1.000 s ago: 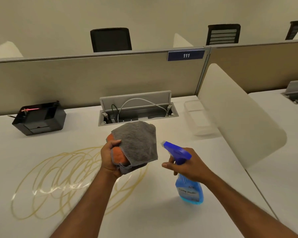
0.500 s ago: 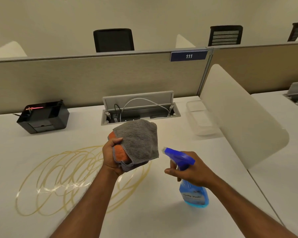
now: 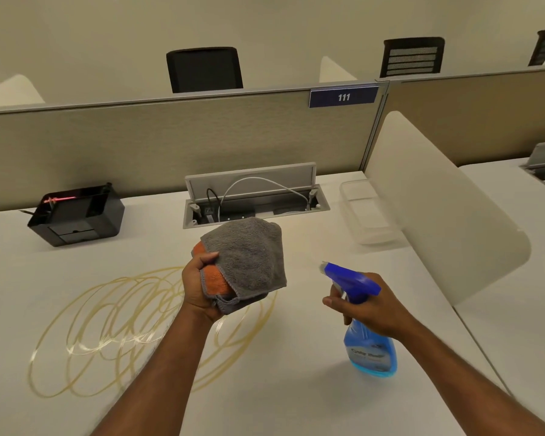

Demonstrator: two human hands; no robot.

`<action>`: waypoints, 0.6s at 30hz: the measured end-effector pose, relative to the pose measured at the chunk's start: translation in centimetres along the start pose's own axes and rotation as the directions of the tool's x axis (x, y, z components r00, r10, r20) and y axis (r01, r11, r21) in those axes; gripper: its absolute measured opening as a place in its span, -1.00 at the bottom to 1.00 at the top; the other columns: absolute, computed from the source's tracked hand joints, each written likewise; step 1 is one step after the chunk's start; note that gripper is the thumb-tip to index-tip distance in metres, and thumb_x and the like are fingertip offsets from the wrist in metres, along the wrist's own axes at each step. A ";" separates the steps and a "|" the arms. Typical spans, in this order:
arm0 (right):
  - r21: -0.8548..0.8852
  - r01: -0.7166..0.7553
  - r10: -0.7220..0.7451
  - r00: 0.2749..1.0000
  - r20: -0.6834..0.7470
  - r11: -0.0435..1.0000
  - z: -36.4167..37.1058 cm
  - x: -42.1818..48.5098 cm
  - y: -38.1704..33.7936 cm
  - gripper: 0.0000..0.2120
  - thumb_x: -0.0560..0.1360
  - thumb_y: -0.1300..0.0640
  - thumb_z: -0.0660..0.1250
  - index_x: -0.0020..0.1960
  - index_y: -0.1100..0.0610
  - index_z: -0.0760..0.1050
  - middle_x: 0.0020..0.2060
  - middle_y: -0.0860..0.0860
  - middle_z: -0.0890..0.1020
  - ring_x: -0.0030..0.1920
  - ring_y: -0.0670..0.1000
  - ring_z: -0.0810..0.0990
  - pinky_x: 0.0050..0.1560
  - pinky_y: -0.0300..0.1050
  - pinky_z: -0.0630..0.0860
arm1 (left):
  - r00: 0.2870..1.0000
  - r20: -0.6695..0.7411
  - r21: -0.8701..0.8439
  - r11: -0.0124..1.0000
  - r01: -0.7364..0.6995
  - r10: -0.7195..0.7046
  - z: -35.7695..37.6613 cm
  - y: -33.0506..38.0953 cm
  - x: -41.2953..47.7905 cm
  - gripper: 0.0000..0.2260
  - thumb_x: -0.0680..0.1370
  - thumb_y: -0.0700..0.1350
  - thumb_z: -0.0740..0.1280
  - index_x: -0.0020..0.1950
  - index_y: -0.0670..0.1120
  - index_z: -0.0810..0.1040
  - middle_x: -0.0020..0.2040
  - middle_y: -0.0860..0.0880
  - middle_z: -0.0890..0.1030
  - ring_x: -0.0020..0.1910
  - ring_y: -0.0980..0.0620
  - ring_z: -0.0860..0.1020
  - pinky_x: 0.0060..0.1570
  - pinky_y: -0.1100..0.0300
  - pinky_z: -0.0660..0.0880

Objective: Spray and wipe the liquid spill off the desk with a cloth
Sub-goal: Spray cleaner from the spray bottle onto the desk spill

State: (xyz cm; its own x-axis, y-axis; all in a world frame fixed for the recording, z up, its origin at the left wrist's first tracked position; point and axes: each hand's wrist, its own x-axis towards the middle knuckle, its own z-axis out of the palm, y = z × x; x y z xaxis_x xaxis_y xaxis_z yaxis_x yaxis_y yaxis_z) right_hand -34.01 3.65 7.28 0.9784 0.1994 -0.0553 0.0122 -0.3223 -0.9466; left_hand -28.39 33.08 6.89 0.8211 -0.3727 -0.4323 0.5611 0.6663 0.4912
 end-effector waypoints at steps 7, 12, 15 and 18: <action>0.048 0.009 -0.010 1.000 0.027 0.999 -2.0 0.1 1.5 -0.76 0.44 0.32 0.48 0.05 0.10 0.57 -0.10 0.03 0.70 -0.33 0.01 0.64 -0.29 -0.15 0.62 | 0.998 -0.066 -0.006 1.000 -0.012 0.012 0.1 -0.5 0.8 -0.28 0.31 0.01 0.31 0.50 0.00 0.37 0.52 -0.23 0.37 0.48 -0.39 0.29 0.39 -0.46 0.15; 0.067 0.019 -0.009 0.990 -0.143 0.998 -4.6 1.0 2.9 -0.65 0.45 0.46 0.39 0.12 0.12 0.56 -0.14 0.06 0.69 -0.29 0.05 0.65 -0.25 -0.13 0.63 | 0.994 -0.104 -0.028 0.999 -0.024 0.021 -0.2 -1.1 1.9 -0.42 0.44 0.01 0.23 0.49 0.01 0.38 0.49 -0.23 0.41 0.46 -0.40 0.33 0.38 -0.46 0.19; 0.076 0.039 -0.014 0.954 -0.300 0.996 -6.8 2.4 3.5 -0.70 0.47 0.45 0.37 0.09 0.12 0.55 -0.17 0.03 0.69 -0.30 0.04 0.64 -0.24 -0.13 0.63 | 0.992 -0.122 -0.025 0.999 -0.028 0.025 -0.1 -1.5 2.6 -0.45 0.46 0.01 0.21 0.48 0.02 0.38 0.48 -0.23 0.42 0.44 -0.41 0.34 0.37 -0.46 0.20; 0.052 0.031 -0.004 0.893 -0.451 0.998 -9.0 4.3 4.2 -0.79 0.48 0.41 0.38 0.07 0.19 0.55 -0.07 -0.02 0.68 -0.32 0.00 0.64 -0.26 -0.16 0.62 | 0.992 -0.123 -0.035 0.999 -0.014 0.010 0.2 -1.9 3.3 -0.45 0.44 0.01 0.23 0.45 0.03 0.41 0.45 -0.22 0.45 0.41 -0.40 0.38 0.33 -0.46 0.26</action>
State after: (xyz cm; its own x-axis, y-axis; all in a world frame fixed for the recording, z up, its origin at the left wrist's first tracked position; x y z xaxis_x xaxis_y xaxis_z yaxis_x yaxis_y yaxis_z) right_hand -27.93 -5.16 5.88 0.9663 -0.2378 0.0980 0.0320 -0.2669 -0.9632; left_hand -26.73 30.48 4.66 0.8075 -0.2836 -0.5172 0.5452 0.6936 0.4709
